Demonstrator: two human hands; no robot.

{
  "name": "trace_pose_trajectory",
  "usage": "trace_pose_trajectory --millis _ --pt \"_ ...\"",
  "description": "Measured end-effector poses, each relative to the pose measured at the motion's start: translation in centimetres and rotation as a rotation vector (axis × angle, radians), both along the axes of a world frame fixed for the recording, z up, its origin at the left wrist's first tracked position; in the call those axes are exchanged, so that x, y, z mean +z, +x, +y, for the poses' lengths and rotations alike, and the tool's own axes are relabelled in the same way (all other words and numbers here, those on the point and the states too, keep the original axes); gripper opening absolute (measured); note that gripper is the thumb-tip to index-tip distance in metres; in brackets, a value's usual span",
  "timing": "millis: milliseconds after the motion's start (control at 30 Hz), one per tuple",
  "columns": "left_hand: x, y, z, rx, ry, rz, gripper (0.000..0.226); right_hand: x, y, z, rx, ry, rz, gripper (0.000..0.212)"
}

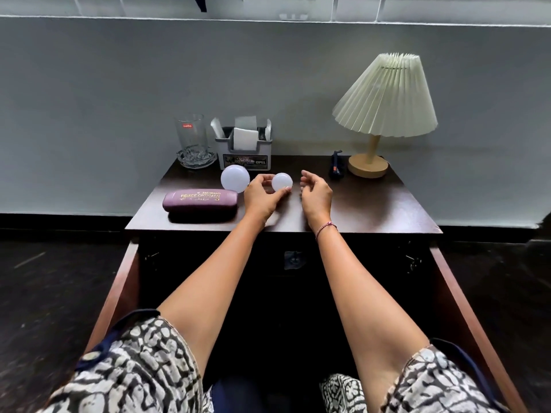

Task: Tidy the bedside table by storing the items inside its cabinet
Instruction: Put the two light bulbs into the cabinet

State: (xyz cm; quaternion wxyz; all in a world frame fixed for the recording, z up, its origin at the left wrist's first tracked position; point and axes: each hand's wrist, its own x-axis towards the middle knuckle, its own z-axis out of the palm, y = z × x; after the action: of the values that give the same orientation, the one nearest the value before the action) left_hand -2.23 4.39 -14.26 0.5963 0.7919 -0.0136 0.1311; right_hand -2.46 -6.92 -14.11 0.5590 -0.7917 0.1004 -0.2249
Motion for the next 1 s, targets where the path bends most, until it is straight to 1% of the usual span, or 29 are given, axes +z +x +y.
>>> trace_pose_trajectory --millis 100,300,400,567,667,767,900,1000 --pt "-0.1 -0.3 0.0 -0.041 0.062 -0.025 0.041 0.1 -0.7 0.2 0.044 0.05 0.035 0.04" --pt "-0.2 -0.3 -0.1 -0.099 0.1 -0.059 0.043 0.1 -1.7 0.1 -0.039 -0.002 0.054 0.034" --pt "-0.3 0.0 -0.1 -0.104 0.072 -0.07 0.044 0.0 -1.3 0.0 -0.068 -0.008 0.057 0.033" --pt "-0.7 0.4 0.0 -0.131 -0.004 -0.077 0.045 -0.2 -1.2 -0.1 -0.045 0.044 0.054 0.032" --pt "-0.8 0.4 0.1 -0.107 -0.055 -0.083 0.045 -0.2 -1.3 -0.1 -0.034 0.079 0.044 0.03" --pt "-0.7 -0.1 0.1 -0.088 -0.093 -0.086 0.04 -0.1 -2.0 0.0 -0.032 0.156 0.034 0.027" --pt "-1.1 -1.4 0.7 -0.108 -0.136 -0.07 0.04 -0.4 -4.0 0.9 -0.04 0.335 0.014 0.027" --pt "-1.2 -3.5 1.1 -0.145 -0.26 -0.04 0.038 -0.5 -6.3 1.9 -0.067 0.435 -0.015 0.029"
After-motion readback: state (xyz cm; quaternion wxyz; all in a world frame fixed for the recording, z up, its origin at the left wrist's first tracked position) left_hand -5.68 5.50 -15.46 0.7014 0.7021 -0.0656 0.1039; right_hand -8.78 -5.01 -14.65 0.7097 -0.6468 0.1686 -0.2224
